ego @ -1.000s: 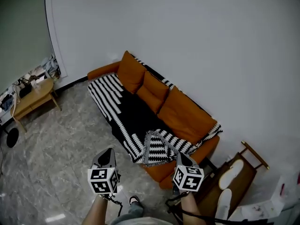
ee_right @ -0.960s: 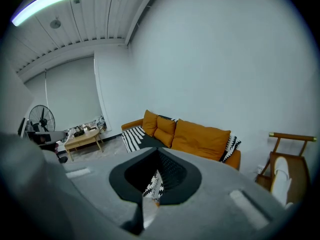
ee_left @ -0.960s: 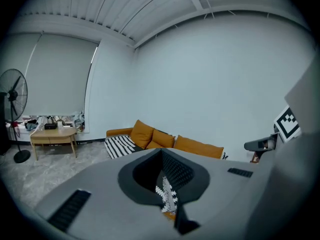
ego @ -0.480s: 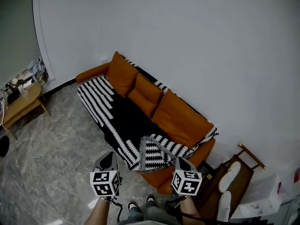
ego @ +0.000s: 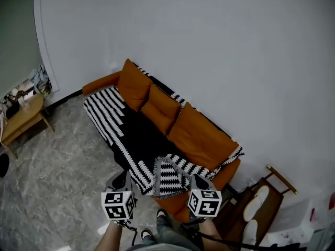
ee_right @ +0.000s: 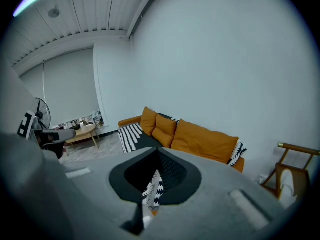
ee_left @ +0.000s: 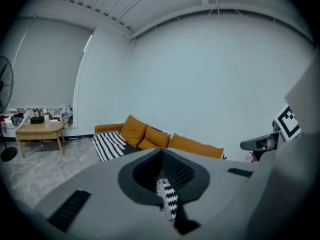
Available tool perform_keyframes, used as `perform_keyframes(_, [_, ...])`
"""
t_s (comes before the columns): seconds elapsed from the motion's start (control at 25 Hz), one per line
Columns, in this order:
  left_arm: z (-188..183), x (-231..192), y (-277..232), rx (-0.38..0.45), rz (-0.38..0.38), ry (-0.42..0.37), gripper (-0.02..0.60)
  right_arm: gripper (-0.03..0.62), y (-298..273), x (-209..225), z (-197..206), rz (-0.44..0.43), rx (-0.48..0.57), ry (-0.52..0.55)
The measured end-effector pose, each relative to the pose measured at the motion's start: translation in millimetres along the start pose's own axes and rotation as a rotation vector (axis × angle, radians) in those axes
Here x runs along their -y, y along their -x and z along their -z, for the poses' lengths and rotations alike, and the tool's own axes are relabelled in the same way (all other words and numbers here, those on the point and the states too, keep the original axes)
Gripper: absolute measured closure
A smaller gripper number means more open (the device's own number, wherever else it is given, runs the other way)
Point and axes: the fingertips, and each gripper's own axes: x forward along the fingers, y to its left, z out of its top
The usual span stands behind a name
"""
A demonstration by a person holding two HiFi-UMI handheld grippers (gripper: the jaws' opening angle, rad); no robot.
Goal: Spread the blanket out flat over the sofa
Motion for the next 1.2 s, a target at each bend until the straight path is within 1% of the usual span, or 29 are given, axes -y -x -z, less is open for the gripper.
perform_keyframes(0.16, [-6, 1, -9, 0.006, -0.005, 0.001, 0.578, 0.589, -6, 4, -5, -0.012, -0.001, -0.001])
perform_keyframes(0.28, [-4, 5, -14, -0.006, -0.001, -0.006, 0.578, 0.589, -8, 8, -2, -0.011, -0.014, 0.002])
perform_keyframes(0.52, [15, 10, -27, -0.052, 0.016, -0.002, 0.578, 0.589, -12, 21, 11, 0.016, -0.042, -0.014])
perform_keyframes(0.84, [33, 22, -58, -0.109, 0.041, -0.015, 0.578, 0.589, -25, 52, 37, 0.064, -0.102, -0.063])
perform_keyframes(1.08, [58, 24, -90, -0.179, 0.044, -0.021, 0.578, 0.589, -55, 67, 53, 0.068, -0.151, -0.096])
perform_keyframes(1.2, [70, 22, -108, -0.211, 0.039, -0.016, 0.577, 0.589, -75, 74, 57, 0.060, -0.167, -0.097])
